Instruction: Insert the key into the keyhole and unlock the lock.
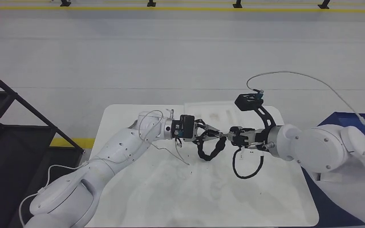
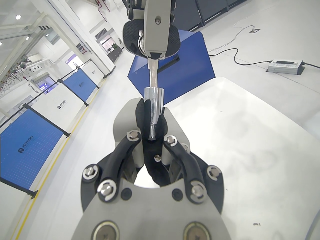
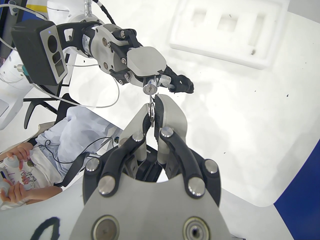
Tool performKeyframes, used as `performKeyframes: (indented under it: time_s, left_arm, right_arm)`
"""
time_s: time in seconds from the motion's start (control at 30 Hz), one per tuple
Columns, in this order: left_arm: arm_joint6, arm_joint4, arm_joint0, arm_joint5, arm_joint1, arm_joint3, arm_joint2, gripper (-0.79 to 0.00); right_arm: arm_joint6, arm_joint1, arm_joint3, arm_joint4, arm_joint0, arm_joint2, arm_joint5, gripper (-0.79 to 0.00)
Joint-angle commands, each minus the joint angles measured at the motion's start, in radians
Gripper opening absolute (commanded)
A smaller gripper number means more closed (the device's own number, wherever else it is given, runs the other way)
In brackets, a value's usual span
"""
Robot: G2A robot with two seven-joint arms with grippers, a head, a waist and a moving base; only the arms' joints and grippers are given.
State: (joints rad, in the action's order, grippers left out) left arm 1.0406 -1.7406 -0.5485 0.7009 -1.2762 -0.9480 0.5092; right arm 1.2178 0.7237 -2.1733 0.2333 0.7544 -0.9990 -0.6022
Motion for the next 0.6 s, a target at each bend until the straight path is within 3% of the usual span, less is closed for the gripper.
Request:
performKeyframes:
  time_s: [0.0, 0.43, 0.5, 0.57]
  left_arm:
    - [-0.007, 0.003, -0.002, 0.009, 0.001, -0.005, 0.004, -0.785]
    - [-0.039, 0.011, -0.018, 0.047, 0.006, -0.039, 0.031, -0.785]
    - [-0.042, 0.013, -0.022, 0.053, 0.007, -0.041, 0.035, -0.785]
    - [-0.047, 0.020, -0.025, 0.064, 0.007, -0.040, 0.039, -0.785]
  right_arm:
    - [-0.004, -0.002, 0.002, 0.000, -0.010, 0.014, -0.004, -0.785]
    - [-0.033, -0.010, 0.033, -0.044, -0.078, 0.098, -0.033, -0.785]
    - [-0.033, -0.011, 0.040, -0.060, -0.088, 0.108, -0.033, 0.000]
    - [-0.032, -0.011, 0.046, -0.079, -0.100, 0.114, -0.032, 0.000]
